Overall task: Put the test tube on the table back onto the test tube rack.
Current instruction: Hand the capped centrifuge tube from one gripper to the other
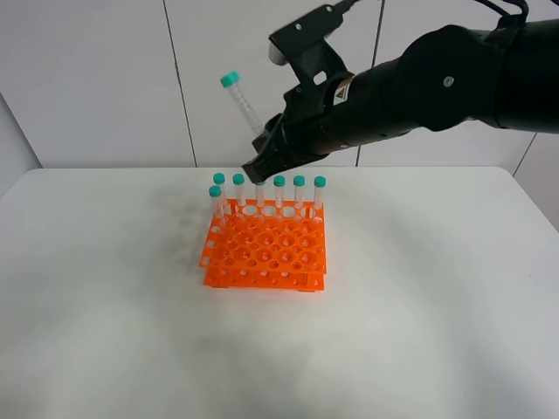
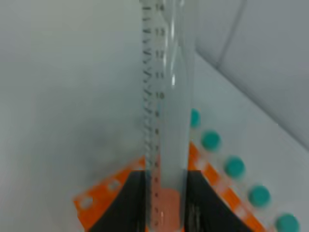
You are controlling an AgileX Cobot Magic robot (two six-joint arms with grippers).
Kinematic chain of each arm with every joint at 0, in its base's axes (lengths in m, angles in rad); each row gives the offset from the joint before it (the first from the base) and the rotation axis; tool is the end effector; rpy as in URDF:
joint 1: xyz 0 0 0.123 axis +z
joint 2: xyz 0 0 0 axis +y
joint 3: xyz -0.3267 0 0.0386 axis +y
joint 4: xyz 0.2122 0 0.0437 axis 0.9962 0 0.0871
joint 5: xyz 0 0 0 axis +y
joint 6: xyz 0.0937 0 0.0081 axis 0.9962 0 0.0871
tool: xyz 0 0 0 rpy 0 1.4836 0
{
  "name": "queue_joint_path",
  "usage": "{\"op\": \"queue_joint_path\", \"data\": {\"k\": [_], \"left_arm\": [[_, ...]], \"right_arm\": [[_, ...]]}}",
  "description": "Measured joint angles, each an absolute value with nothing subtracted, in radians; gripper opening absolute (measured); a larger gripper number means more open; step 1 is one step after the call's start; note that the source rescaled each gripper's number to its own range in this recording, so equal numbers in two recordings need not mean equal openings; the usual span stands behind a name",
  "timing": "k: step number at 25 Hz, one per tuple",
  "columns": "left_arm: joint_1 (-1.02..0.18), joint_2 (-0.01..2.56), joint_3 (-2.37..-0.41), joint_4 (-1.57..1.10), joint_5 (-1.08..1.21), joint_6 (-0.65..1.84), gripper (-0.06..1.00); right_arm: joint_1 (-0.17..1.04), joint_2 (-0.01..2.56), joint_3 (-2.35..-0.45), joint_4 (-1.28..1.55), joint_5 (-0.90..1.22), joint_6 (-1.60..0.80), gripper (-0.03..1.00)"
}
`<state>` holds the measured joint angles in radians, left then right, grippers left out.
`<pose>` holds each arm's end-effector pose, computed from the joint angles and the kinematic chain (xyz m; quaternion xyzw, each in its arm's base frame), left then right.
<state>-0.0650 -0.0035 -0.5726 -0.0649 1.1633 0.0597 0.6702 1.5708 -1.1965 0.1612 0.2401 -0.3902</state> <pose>-0.0905 0.0003 0.2677 0.0577 0.8577 -0.0335 0.5098 0.2590 0.2099 0.3657 -0.3867 0.7749 0.1244 0.4842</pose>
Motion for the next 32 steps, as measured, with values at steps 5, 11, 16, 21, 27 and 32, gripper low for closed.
{"op": "queue_joint_path", "data": {"k": [5, 11, 16, 21, 27, 32], "left_arm": [[-0.065, -0.003, -0.573, -0.065, 1.163, 0.06, 1.0], [-0.065, -0.003, -0.573, -0.065, 1.163, 0.06, 1.0], [-0.065, -0.003, -0.573, -0.065, 1.163, 0.06, 1.0], [-0.065, -0.003, -0.573, -0.065, 1.163, 0.06, 1.0], [-0.065, -0.003, -0.573, -0.065, 1.163, 0.06, 1.0], [-0.065, -0.003, -0.573, -0.065, 1.163, 0.06, 1.0]], "right_arm": [[0.747, 1.526, -1.057, 0.17, 0.014, -0.404, 0.0], [0.769, 1.501, -0.85, 0.169, -0.296, -0.367, 0.0], [0.769, 1.5, -0.709, -0.023, -0.502, -0.12, 0.0], [0.769, 1.5, -0.669, -0.289, -0.596, 0.131, 0.0], [0.766, 1.5, -0.642, -0.325, -0.618, 0.155, 0.0], [0.766, 1.499, -0.555, -0.323, -0.683, 0.151, 0.0]]}}
